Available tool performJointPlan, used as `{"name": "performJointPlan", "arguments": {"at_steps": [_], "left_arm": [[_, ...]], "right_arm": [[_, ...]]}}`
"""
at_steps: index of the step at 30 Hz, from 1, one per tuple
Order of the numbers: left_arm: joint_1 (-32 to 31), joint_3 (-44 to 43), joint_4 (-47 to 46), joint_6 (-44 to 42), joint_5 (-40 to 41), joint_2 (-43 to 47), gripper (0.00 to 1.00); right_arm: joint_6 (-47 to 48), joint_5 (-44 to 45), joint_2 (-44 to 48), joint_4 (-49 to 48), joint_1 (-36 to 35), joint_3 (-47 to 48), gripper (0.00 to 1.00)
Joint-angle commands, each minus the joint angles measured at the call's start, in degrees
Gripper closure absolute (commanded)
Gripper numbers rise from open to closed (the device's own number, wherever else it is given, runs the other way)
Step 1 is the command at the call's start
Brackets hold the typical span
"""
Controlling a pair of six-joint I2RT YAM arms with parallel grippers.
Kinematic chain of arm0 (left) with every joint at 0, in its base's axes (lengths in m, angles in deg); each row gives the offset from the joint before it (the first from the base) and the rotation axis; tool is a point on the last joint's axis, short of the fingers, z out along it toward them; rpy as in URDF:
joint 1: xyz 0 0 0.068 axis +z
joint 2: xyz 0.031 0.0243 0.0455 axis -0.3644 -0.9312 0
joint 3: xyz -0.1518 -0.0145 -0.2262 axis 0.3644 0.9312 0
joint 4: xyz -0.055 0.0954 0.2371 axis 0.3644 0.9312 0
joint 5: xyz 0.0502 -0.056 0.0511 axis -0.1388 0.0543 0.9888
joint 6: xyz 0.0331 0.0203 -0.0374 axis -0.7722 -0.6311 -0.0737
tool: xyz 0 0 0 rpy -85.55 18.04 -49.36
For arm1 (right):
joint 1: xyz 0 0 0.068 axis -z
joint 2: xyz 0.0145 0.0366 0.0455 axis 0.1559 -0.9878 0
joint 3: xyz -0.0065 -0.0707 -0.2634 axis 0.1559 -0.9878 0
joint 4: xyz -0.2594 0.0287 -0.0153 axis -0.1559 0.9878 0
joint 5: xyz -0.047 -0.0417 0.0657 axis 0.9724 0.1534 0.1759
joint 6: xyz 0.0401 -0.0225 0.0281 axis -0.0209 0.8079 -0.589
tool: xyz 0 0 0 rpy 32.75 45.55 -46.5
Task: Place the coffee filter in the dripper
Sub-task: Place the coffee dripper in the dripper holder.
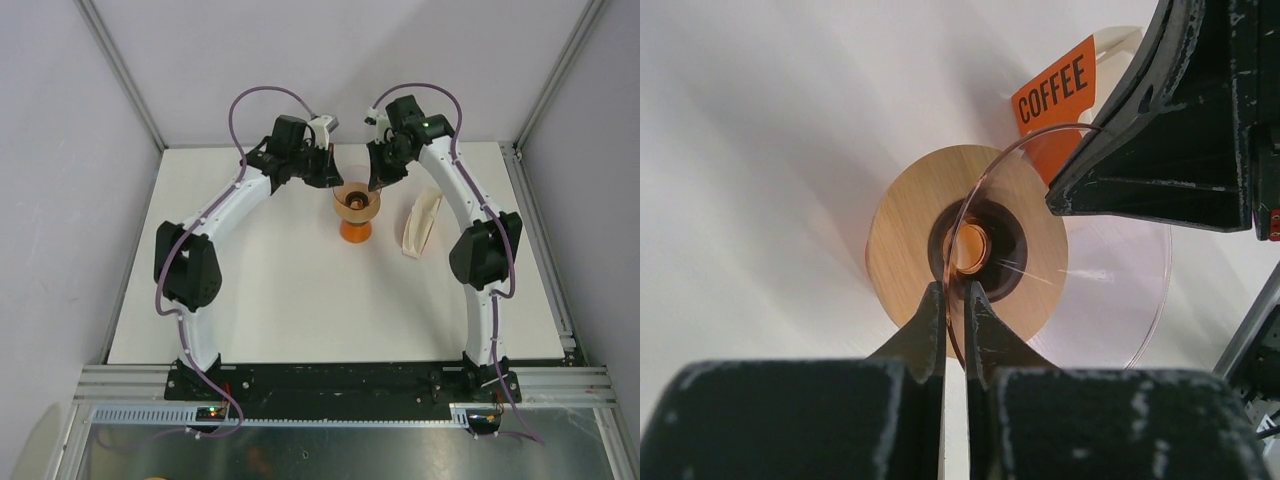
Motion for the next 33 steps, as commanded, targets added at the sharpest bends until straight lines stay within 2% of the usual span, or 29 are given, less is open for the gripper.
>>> {"name": "performJointPlan", "arguments": {"at_steps": [1,4,10,15,21,28,31,33], "left_arm": [[-1.88,2.80,9.32,-5.72,-4.46,-6.43,1.00],[-1.79,2.09,9.40,-6.16,-3.47,-5.26,0.98],[-1.61,-0.59,9.63,-6.62,-2.06,-2.50,0.83],[-1.61,-1.51,9.72,-6.16,-2.73,-0.20,0.76],[-1.48,-1.70,9.98,-6.16,-2.57,0.73,0.72],[-1.26,-3.36,10.41,-6.63,-2.25,1.36,0.57],[-1.19,-4.05,10.57,-7.00,-2.01,1.62,0.54],[-1.17,-4.33,10.69,-7.20,-1.77,1.78,0.52]], "right_arm": [[3.42,-1.90,-7.81,4.05,-0.50,-1.87,1.00],[3.41,-1.91,-7.10,3.41,-0.33,-2.68,1.00],[2.27,-1.17,-4.66,1.95,-0.32,-2.10,1.00],[1.54,-1.20,-2.96,1.02,-0.70,-1.73,1.00],[1.84,0.93,-3.33,3.93,-0.94,-0.10,1.00],[1.68,1.92,-3.17,5.28,-0.92,1.24,1.00],[1.51,1.89,-3.36,5.49,-0.95,2.36,0.96],[1.34,1.83,-3.35,5.45,-0.95,3.10,0.90]]}}
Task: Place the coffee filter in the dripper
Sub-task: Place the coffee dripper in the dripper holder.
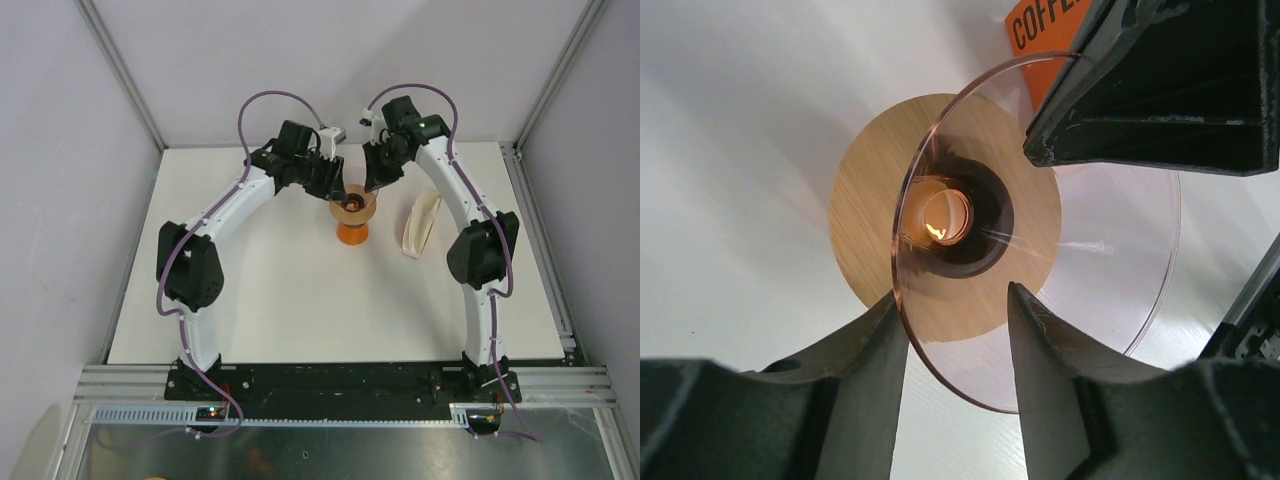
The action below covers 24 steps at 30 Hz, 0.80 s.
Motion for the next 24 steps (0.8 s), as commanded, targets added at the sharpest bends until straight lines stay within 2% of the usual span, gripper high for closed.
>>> {"name": "performJointPlan", "arguments": {"at_steps": [1,8,24], "left_arm": [[-0.16,-2.74,2.60,-1.95,-0.75,2.01,0.51],[0.32,-3.89,3.11,-2.14,-0.30,1.53,0.47],[1.09,-6.71,4.15,-2.52,0.66,1.34,0.40]], "right_arm": [[0.43,2.95,-2.73,4.61,-0.41,2.01,0.87],[0.38,2.47,-2.75,4.02,-0.50,4.28,0.68],[1.59,1.59,-0.20,1.30,-1.22,7.82,0.46]]}}
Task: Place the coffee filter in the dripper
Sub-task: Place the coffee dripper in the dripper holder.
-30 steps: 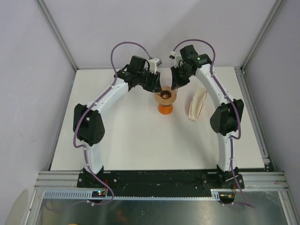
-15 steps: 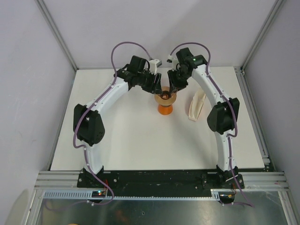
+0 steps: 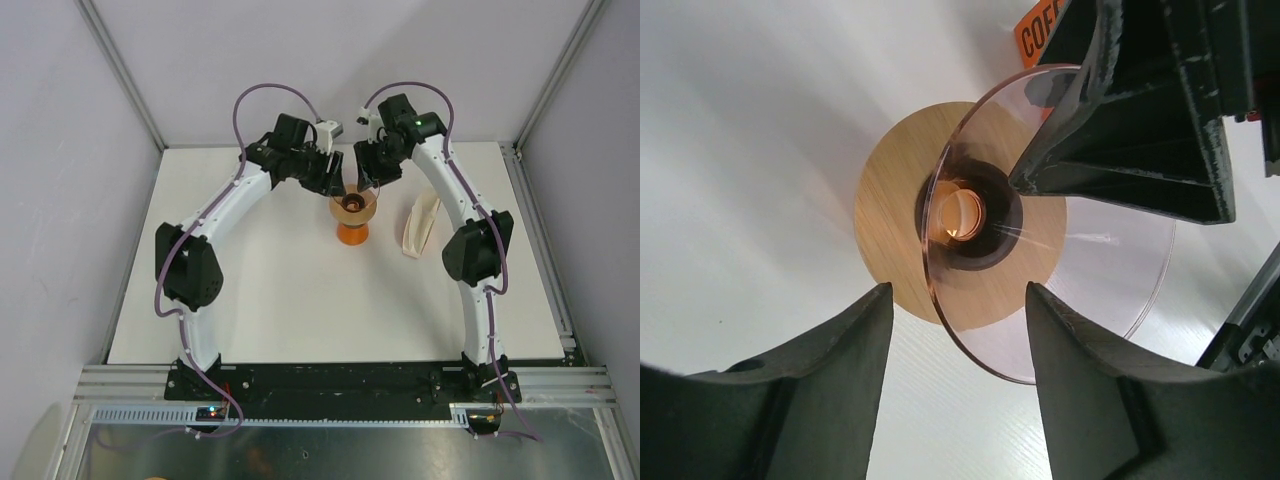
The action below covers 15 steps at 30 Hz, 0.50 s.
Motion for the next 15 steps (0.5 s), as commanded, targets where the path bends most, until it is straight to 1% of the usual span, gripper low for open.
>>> {"name": "performJointPlan", "arguments": {"at_steps": [1,6,9,12,15], "left_arm": [[0.47,-3.68,0.70,-1.55,0.29,1.39,0.39],[0.80,-4.55,1.06,-1.86,0.54,1.79,0.37],[0.89,-4.65,1.19,-2.18,0.66,1.95,0.37],[0.92,-5.09,1.21,-2.27,0.73,1.62,0.37],[0.92,-5.80,1.23,-2.43,1.12,1.13,0.43]], "right_arm": [[1.95,0.90,2.91,-1.19,-0.89,2.61,0.45],[6.24,3.30,5.49,-2.40,-1.43,1.97,0.43],[10.34,3.63,8.00,-5.19,-1.81,-0.44,0.43],[14.40,2.82,10.17,-9.08,-2.12,-3.70,0.45],[17.52,2.14,10.75,-10.83,-2.28,-4.85,0.51]]}}
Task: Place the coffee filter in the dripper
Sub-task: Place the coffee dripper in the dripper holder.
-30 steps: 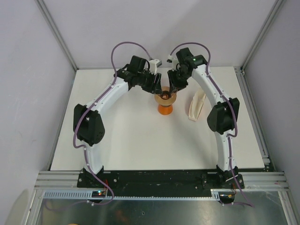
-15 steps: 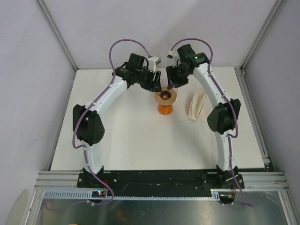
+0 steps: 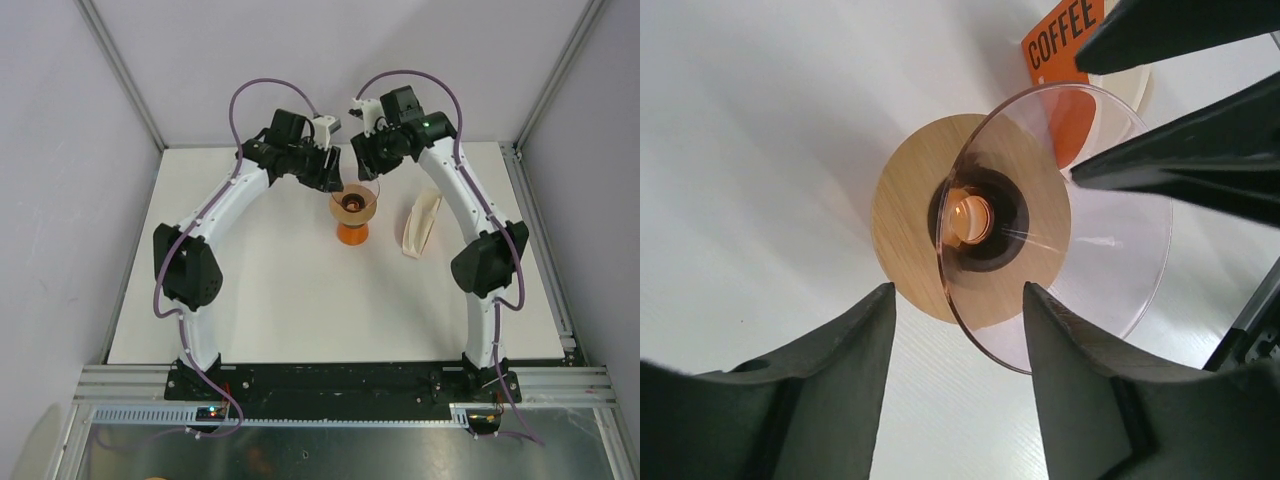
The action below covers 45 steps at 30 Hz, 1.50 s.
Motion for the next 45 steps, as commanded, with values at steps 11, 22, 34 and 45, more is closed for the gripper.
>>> {"name": "performJointPlan", "arguments": {"at_steps": [11,22,34,45], "left_arm": [[0.22,-5.59,0.13,-1.67,0.79,-0.64,0.52],[0.26,-5.95,0.21,-1.38,0.75,-2.45,0.62],[0.25,-5.81,0.20,-0.26,-0.62,-3.64,0.74],[0.27,-5.56,0.21,0.29,-1.10,-5.27,0.83]], "right_arm": [[10.88,-9.04,1.84,-3.60,0.38,-1.21,0.57],[14.33,-9.79,1.10,-4.71,0.05,-2.90,0.63],[14.26,-13.17,0.00,-8.13,1.70,-6.40,0.82],[12.78,-16.44,2.43,-14.43,3.45,-15.29,0.99]]}}
